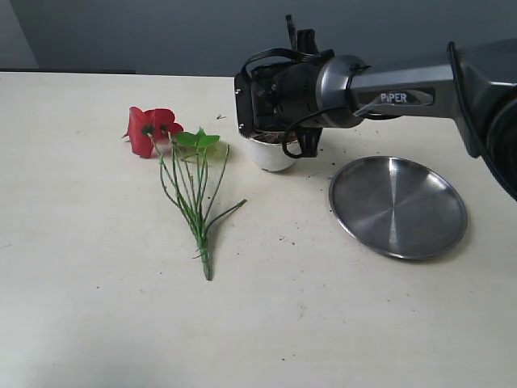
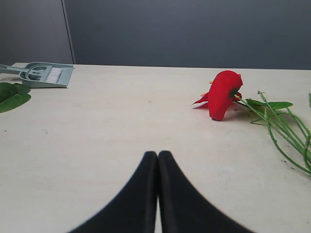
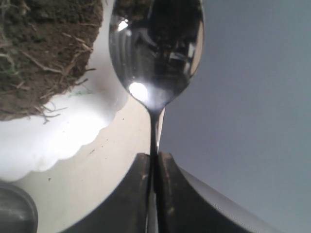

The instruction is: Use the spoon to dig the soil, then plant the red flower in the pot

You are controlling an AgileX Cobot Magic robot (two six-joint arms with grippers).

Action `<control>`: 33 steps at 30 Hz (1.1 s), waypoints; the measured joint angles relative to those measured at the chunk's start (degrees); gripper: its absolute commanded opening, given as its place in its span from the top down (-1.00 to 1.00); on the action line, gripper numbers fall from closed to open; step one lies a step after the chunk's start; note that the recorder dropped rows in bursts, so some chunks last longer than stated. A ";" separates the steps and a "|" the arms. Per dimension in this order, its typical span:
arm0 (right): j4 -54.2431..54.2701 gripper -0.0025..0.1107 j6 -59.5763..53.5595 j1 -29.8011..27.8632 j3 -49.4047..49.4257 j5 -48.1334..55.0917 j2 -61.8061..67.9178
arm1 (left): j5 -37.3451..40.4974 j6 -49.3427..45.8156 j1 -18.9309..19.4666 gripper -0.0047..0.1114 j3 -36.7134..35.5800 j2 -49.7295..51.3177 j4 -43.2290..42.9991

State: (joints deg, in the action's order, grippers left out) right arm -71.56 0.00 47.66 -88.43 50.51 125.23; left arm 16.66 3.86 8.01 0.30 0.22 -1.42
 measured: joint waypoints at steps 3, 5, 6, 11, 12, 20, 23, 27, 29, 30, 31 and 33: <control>0.00 0.97 0.00 0.00 0.00 -0.20 0.00 | 0.00 0.00 0.00 0.91 0.00 0.00 0.00; 0.00 0.97 0.00 0.00 0.00 -0.33 0.00 | 0.00 0.00 0.00 0.91 0.00 0.00 0.00; 0.00 0.97 0.00 0.00 0.00 -0.33 0.00 | 0.00 0.00 0.00 0.91 0.00 0.00 0.00; 0.00 0.97 0.00 0.00 0.00 -1.47 0.00 | 0.00 0.00 0.00 0.91 0.00 0.00 0.00; 0.12 0.97 0.00 0.00 0.00 -2.26 0.00 | 0.00 0.00 0.00 0.91 0.00 0.00 0.00; 0.39 0.97 0.00 0.00 0.00 -9.93 0.00 | 0.00 0.00 0.00 0.91 0.00 0.00 0.00; 0.39 0.97 0.52 0.00 0.00 -9.89 0.00 | 0.00 0.00 0.00 0.91 0.00 0.00 0.00; 0.48 0.97 4.10 0.00 0.00 -6.60 0.00 | 0.00 0.00 0.00 0.91 0.00 0.00 0.00; 0.48 0.97 5.97 0.00 0.00 -4.51 0.00 | 0.00 0.00 0.00 0.91 0.00 0.00 0.00; 0.48 0.97 6.59 0.00 0.00 -3.44 0.00 | 0.00 0.00 0.00 0.91 0.00 0.00 0.00; 0.48 0.97 7.00 0.00 0.00 -2.55 0.00 | 0.00 0.00 0.00 0.91 0.00 0.00 0.00; 0.52 0.97 7.52 0.00 0.00 -0.86 0.00 | 0.00 0.00 0.00 0.91 0.00 0.00 0.00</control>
State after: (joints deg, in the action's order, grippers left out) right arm -71.04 7.52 47.66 -88.43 49.65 125.23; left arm 16.66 3.86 8.01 0.30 0.22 -1.42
